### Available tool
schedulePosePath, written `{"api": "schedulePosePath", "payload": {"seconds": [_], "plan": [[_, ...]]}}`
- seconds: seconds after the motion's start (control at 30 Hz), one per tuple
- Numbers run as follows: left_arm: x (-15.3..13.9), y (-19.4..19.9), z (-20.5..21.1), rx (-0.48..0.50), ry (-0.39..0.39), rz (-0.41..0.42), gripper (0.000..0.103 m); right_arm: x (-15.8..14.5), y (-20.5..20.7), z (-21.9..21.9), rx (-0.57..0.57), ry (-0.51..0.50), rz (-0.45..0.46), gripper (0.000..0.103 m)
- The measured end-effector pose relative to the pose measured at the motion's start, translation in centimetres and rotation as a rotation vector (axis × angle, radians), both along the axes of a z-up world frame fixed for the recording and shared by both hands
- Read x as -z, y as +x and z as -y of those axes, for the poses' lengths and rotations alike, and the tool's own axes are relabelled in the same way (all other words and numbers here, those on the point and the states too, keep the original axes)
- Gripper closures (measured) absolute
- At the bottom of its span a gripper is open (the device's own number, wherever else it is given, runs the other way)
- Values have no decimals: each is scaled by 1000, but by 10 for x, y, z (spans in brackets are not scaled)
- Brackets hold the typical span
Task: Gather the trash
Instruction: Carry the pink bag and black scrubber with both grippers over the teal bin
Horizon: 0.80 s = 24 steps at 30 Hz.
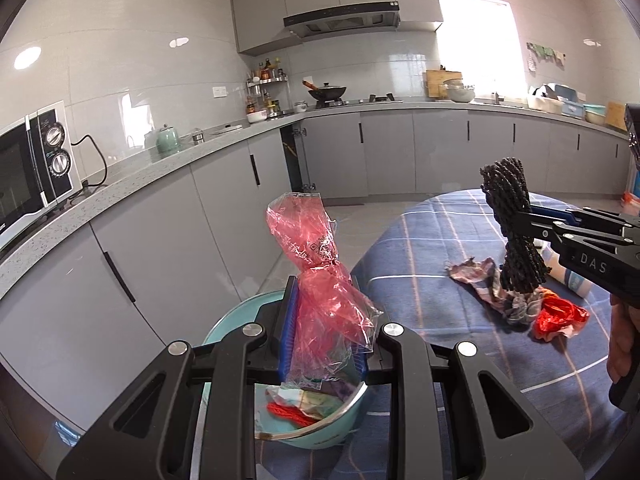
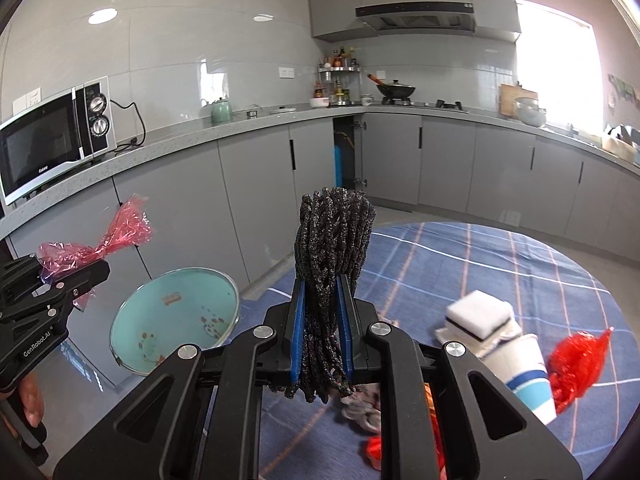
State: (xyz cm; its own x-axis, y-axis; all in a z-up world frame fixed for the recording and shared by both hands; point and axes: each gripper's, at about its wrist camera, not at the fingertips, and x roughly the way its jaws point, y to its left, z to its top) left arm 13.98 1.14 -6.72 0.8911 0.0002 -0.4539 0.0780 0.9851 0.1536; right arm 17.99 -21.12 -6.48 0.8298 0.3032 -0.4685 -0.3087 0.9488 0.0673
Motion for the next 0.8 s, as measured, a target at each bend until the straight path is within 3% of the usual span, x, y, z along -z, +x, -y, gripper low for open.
{"api": "schedulePosePath", "payload": {"seconds": [0.8], "plan": [[7, 19, -56, -106, -22, -21, 79, 6, 29, -62, -105, -28, -10, 87]]}}
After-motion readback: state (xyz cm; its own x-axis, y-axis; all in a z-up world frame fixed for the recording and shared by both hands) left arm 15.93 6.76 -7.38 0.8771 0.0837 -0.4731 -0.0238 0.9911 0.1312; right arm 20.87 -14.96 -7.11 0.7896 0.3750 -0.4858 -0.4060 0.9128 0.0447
